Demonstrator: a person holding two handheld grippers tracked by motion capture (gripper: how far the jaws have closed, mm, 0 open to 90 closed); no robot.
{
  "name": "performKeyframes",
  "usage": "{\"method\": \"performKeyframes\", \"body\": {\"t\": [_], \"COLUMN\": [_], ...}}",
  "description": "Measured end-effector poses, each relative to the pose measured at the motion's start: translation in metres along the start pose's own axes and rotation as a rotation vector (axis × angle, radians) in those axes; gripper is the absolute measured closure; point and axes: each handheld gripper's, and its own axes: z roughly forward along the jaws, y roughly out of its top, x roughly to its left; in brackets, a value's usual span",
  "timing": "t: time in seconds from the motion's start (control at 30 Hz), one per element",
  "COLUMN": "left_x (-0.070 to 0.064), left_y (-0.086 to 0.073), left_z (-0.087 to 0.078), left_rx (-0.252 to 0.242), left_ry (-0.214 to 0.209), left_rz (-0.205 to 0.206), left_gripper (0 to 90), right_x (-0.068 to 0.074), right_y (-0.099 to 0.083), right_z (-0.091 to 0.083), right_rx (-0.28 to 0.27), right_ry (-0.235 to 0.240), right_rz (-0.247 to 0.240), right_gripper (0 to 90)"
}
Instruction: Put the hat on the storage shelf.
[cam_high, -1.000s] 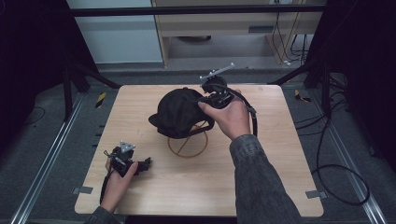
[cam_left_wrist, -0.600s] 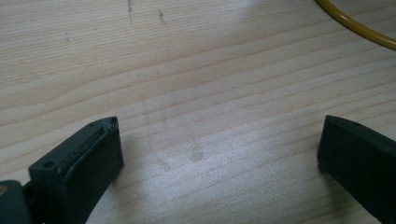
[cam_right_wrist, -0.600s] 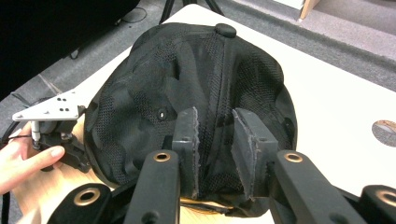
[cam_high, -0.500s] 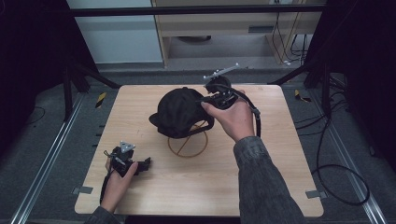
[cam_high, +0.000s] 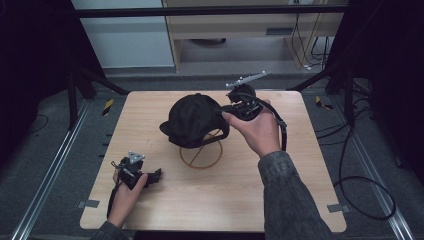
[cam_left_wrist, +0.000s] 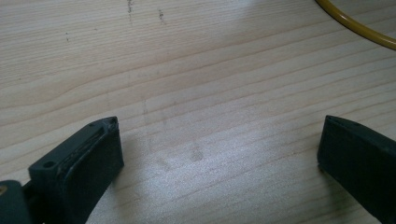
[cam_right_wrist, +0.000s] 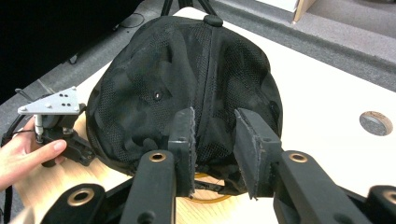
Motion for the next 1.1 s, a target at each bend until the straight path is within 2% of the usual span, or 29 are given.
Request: {"method": "performKeyframes", "body": {"t": [0.6,1.1], "left_x": [0.0,-0.001], "left_y": [0.0,0.0], "left_z": [0.0,0.0], "left_rx": [0.001,0.001], "left_ry": [0.0,0.0], "left_rz": [0.001,0.004], "left_gripper": [0.0,0.0], "right_x": [0.011,0.007], "right_y": [-0.007,-0.014], "right_z": [-0.01,-0.021], "right_rx": [-0.012,-0.026], "right_ry": [-0.004,-0.024], "right_rz": [-0.013,0.009], "right_gripper": [58.0,49.0]}}
